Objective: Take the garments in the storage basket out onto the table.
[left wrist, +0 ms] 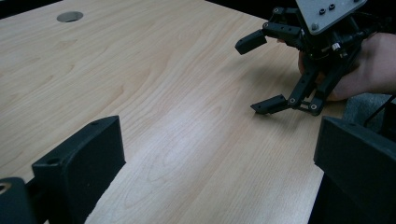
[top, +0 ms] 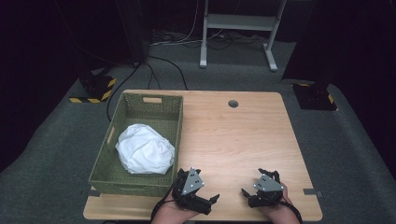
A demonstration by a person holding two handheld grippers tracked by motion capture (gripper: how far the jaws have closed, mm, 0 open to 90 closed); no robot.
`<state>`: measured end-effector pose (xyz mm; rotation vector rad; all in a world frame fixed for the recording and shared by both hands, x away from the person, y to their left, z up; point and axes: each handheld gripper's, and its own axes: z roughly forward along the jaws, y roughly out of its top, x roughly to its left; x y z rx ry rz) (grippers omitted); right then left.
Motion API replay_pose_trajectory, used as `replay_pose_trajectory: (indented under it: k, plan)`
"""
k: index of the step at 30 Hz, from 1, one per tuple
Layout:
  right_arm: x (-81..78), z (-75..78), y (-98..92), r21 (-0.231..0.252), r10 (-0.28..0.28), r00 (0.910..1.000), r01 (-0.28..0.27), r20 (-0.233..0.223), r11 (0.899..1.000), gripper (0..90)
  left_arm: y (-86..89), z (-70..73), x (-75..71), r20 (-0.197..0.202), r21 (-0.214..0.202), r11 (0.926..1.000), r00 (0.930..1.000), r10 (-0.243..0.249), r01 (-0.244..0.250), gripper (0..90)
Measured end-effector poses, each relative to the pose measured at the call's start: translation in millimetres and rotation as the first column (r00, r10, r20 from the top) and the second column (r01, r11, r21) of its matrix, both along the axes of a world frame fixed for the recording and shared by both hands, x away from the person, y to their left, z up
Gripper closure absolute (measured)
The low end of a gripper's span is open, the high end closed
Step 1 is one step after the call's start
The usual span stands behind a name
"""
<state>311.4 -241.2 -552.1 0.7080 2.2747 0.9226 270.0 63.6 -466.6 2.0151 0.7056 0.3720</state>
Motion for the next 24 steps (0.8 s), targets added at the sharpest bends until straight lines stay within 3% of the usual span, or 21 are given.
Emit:
replay_pose_trajectory:
  k: [3,24]
  plan:
    - [0.0,0.0,0.0,0.000,0.000,1.0000,0.000,0.001,1.000,1.0,1.8,3.7,-1.3,0.005,0.019,0.9998,1.0000,-0.008,0.008,1.9]
    - [0.3,0.1,-0.2,0.000,0.001,1.0000,-0.001,0.000,1.000,1.0,39.6,25.0,2.0,0.036,-0.040,0.9952,0.9953,0.090,-0.089,2.0]
